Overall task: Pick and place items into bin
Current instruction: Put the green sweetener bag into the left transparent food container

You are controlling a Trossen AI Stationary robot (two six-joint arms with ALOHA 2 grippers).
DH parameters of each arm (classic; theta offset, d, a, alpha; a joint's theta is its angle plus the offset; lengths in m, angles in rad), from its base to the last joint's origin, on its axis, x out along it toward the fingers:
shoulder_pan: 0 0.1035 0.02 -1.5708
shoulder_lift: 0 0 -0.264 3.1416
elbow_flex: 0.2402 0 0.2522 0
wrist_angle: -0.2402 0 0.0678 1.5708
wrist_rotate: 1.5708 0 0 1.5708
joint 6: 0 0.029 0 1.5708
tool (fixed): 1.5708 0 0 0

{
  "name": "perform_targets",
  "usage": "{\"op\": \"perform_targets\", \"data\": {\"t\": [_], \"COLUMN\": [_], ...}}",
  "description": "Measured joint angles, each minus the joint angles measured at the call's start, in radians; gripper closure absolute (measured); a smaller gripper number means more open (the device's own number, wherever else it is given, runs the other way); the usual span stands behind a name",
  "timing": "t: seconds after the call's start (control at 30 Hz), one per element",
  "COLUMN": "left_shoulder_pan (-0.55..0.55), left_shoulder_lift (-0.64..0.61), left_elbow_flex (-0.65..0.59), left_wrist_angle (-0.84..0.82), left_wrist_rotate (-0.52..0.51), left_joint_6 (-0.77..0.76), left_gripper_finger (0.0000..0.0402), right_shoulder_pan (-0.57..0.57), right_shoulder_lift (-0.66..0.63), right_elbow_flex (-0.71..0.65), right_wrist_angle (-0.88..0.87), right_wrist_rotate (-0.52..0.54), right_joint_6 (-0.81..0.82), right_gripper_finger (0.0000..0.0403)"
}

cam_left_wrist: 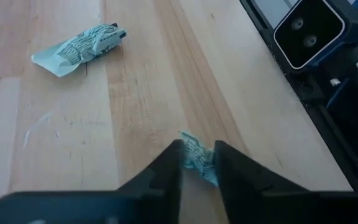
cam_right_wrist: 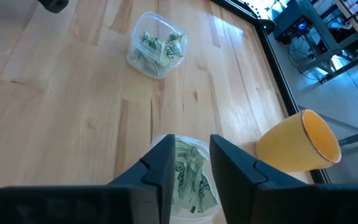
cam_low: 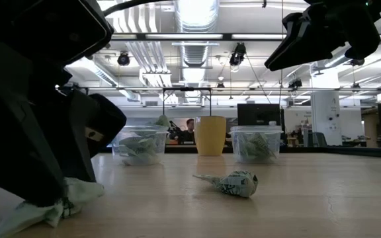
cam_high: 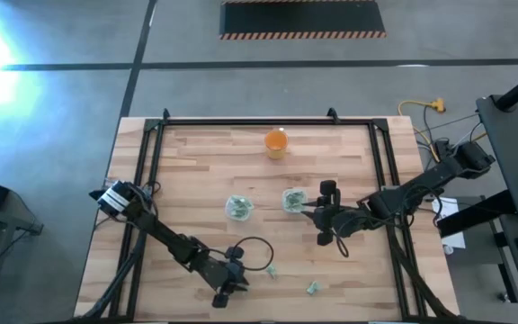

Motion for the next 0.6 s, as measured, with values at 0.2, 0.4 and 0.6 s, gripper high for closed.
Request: {"op": "perform_targets", "data": {"t": [0.2,0.4,0.6], "left_shoulder_pan": [0.0,0.001,0.007], "left_shoulder_lift": [-0.002,-0.028,-0.153], "left_elbow_flex": [0.0,-0.002,-0.003], "left_wrist_angle": [-0.001,-0.045,-0.195], "left_wrist_rotate": [0.0,0.001,-0.049], "left_joint_6": [0.002,0.027,0.112], "left_gripper_finger": [0.0394,0.0383,0.0389], "right_shoulder_pan": [0.0,0.0,0.0], "right_shoulder_lift": [0.0,0.0,0.0], "right_elbow_flex": [0.0,0.0,0.0], "right_wrist_angle": [0.0,0.0,0.0], "right_wrist_rotate": [0.0,0.0,0.0], "right_joint_6": [0.0,0.0,0.0], "right_gripper_finger": [0.0313,0.0315,0.0323]}}
